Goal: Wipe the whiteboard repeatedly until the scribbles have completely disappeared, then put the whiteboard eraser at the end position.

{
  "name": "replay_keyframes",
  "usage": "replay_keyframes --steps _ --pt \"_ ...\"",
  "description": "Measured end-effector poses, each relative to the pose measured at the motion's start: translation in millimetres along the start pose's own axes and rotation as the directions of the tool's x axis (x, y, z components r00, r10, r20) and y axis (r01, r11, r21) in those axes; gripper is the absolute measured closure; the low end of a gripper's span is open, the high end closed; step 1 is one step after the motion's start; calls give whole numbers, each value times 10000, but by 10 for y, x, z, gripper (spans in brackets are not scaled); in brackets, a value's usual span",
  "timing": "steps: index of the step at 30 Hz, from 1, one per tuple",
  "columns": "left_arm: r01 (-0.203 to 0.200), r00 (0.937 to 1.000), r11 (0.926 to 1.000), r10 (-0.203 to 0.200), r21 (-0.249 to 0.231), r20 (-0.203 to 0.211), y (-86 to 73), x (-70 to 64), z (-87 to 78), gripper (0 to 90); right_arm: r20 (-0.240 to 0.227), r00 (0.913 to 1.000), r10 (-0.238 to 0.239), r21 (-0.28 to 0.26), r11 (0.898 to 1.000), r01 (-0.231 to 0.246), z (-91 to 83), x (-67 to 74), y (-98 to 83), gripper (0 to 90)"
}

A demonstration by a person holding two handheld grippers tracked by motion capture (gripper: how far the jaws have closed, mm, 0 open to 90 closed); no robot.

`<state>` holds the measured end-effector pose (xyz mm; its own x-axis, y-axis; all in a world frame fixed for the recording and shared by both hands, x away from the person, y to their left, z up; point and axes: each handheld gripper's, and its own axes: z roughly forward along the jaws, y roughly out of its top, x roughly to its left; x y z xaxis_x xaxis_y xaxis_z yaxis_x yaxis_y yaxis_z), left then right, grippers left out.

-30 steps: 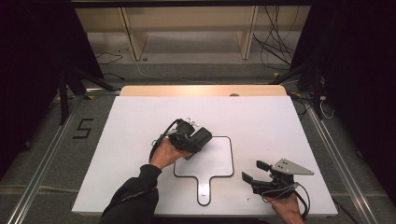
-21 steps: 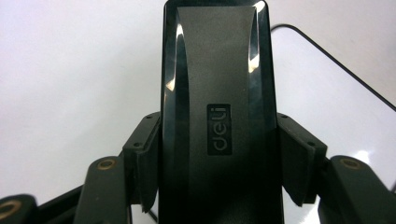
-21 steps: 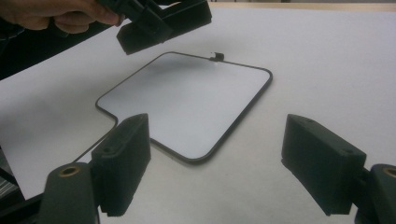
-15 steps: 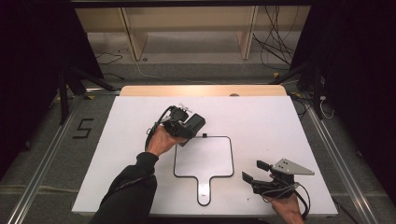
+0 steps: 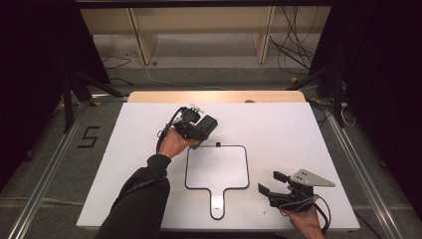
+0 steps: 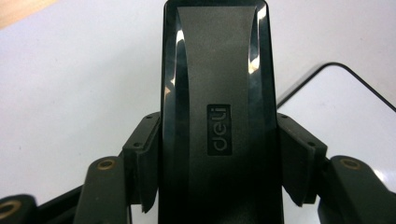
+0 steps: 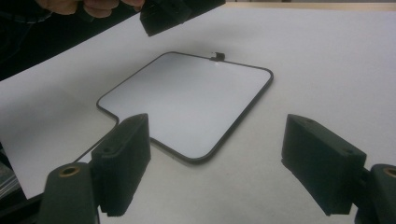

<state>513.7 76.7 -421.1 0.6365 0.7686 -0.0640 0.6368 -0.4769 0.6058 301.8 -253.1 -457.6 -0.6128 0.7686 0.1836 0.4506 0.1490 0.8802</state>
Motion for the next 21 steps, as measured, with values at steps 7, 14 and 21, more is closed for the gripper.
replay_keyframes --steps 7,14,21 --pt "15 10000 9999 -16 -163 -74 126 38 39 400 -6 10000 26 3 10000 -26 -1 -9 1 245" --pt "-55 10000 9996 56 -281 35 257 14 136 400 -30 10000 -15 0 10000 15 -8 -3 0 245" --pt "180 9991 9993 -167 -333 388 342 22 305 400 -50 10000 -2 -34 10000 2 -29 -18 -8 245"
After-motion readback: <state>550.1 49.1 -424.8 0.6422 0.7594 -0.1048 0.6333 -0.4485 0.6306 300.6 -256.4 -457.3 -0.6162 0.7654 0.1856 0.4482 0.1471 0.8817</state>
